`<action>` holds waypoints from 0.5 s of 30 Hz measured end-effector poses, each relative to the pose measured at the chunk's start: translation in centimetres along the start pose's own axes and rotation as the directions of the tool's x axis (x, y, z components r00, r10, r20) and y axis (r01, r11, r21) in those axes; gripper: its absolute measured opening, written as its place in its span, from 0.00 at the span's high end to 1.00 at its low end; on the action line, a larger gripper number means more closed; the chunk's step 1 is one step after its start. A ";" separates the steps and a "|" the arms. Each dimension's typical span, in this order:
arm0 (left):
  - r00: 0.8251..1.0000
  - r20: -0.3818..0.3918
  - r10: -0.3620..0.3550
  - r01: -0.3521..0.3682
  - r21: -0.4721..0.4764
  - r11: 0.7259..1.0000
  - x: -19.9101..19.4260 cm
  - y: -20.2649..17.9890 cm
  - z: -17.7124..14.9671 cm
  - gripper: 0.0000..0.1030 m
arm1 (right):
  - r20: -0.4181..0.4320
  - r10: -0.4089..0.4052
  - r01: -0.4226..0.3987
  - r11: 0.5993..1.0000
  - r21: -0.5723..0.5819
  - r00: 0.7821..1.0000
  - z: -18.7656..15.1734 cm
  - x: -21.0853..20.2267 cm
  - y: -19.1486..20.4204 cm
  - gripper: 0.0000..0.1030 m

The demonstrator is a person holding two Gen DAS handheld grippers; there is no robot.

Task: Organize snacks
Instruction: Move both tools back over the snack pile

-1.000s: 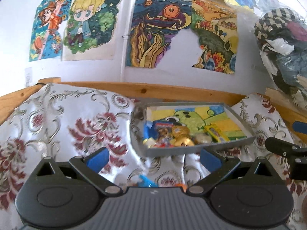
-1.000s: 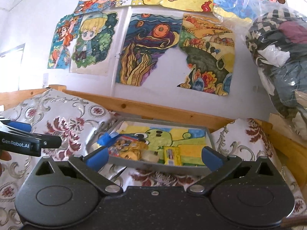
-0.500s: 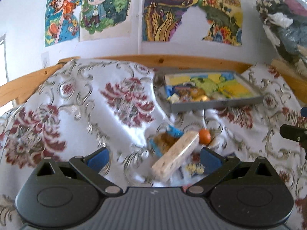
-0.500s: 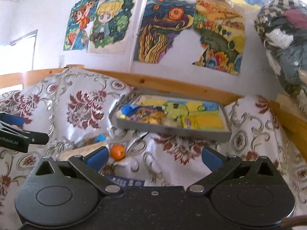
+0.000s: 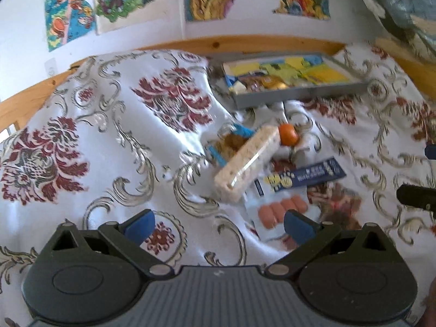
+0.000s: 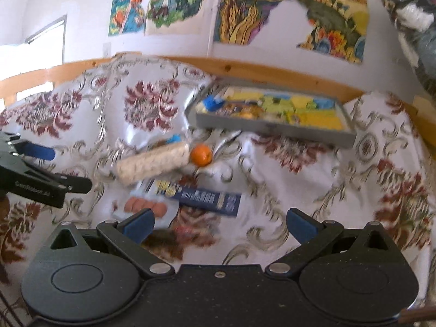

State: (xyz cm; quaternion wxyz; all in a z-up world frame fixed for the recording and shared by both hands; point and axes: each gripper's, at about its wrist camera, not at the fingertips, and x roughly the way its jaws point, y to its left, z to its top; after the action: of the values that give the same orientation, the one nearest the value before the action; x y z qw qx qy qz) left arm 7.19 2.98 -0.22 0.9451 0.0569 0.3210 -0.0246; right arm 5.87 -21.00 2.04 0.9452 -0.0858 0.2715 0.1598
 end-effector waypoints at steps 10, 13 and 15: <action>0.998 -0.056 -0.036 0.036 -0.008 0.999 1.1 0.0 -0.2 0.00 | -0.100 0.021 -0.019 1.000 0.014 0.995 -1.6 1.4 0.7 0.01; 0.997 -0.064 -0.049 0.048 -0.013 0.999 1.4 0.0 -0.2 0.00 | -0.112 0.024 -0.023 1.000 0.010 0.993 -1.8 1.7 0.8 0.01; 0.996 -0.068 -0.056 0.055 -0.016 0.998 1.7 0.0 -0.2 0.00 | -0.119 0.024 -0.023 1.000 0.007 0.993 -1.8 1.9 0.9 0.01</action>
State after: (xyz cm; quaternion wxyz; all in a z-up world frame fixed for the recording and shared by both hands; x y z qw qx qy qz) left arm 8.40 3.02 -1.38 0.9329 0.0420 0.3548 -0.0464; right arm 6.21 -20.08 -0.57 0.9255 -0.0894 0.3290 0.1649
